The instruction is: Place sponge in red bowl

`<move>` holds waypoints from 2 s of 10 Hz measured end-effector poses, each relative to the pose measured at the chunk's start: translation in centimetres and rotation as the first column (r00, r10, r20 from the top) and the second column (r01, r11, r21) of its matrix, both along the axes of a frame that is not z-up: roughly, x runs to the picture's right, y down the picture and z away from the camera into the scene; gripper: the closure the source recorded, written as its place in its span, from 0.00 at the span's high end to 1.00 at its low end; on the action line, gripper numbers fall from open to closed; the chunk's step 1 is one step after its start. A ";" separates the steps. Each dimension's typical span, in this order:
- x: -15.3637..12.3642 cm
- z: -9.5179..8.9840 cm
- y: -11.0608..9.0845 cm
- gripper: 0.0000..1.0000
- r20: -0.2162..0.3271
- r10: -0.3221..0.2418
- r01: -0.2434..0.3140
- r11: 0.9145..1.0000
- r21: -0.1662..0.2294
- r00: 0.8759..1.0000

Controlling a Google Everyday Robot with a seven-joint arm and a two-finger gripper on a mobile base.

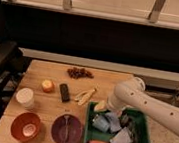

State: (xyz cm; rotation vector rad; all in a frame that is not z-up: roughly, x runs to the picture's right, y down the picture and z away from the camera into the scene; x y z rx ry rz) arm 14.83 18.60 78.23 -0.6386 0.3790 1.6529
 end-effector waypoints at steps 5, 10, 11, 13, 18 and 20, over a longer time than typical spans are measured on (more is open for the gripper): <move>1.7 2.0 0.5 0.80 -0.022 0.013 -0.014 0.999 -0.049 1.000; 1.9 4.1 2.1 0.80 -0.013 0.025 -0.026 0.995 -0.095 1.000; 1.9 4.5 2.6 0.80 -0.010 0.031 -0.031 0.994 -0.108 0.999; 1.4 5.2 3.5 0.72 -0.001 0.031 -0.031 0.991 -0.129 1.000; 1.9 4.8 3.4 0.20 -0.006 0.030 -0.030 0.990 -0.135 1.000; 1.9 4.6 3.2 0.03 -0.005 0.030 -0.030 0.990 -0.135 1.000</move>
